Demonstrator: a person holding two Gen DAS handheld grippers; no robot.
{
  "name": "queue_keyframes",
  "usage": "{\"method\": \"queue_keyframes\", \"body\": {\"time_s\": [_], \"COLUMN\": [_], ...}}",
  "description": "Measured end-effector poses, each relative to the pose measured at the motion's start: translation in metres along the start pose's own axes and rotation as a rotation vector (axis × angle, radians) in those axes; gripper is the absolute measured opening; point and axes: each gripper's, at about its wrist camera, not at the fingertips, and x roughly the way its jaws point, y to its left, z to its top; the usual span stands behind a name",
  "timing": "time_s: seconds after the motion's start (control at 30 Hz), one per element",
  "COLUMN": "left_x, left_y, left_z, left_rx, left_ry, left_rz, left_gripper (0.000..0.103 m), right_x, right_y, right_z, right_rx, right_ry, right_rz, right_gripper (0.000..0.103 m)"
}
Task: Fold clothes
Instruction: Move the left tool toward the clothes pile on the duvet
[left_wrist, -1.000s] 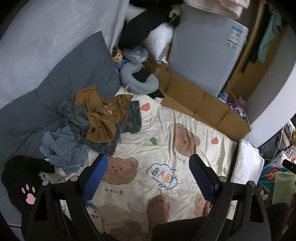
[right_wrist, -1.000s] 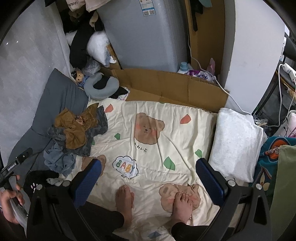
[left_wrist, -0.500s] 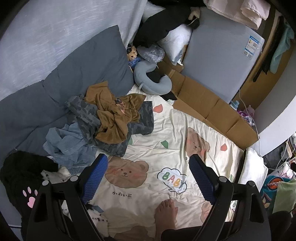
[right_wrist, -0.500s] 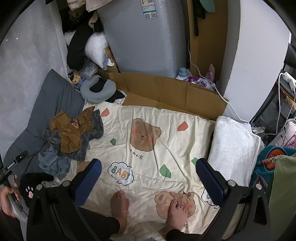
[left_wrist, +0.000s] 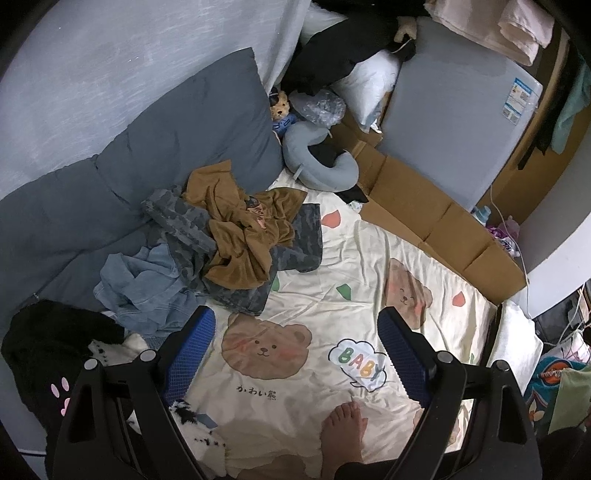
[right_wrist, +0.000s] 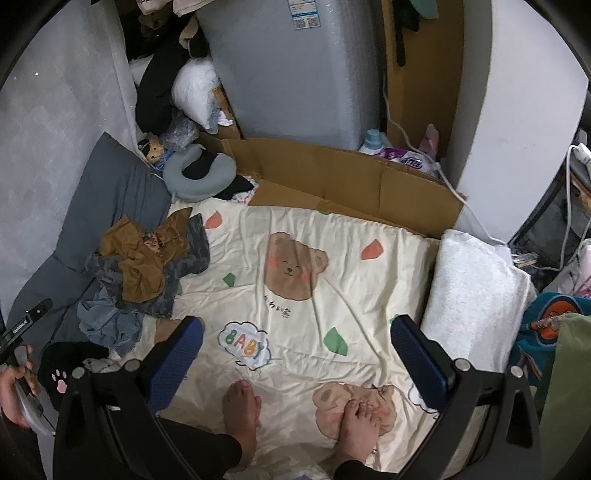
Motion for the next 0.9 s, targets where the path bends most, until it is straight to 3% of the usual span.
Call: {"method": "queue_keyframes", "body": {"time_s": [0.43, 0.9], "left_x": [0.035, 0.09], "left_y": [0.023, 0.04], "left_z": [0.014, 0.018], "left_rx": [-0.045, -0.08], "left_ry": [0.007, -0.004], "left_rz": [0.026, 0.057], "left_gripper": [0.09, 0.09], "right_x": [0.044, 0.102], "right_y": [0.012, 0.032], "right_z": [0.024, 0.046], "right_rx": [-0.058, -0.237], "right_ry": [0.044, 0.081], "right_rz": [0.033, 0.022], "right_gripper": [0.102, 0.102]}}
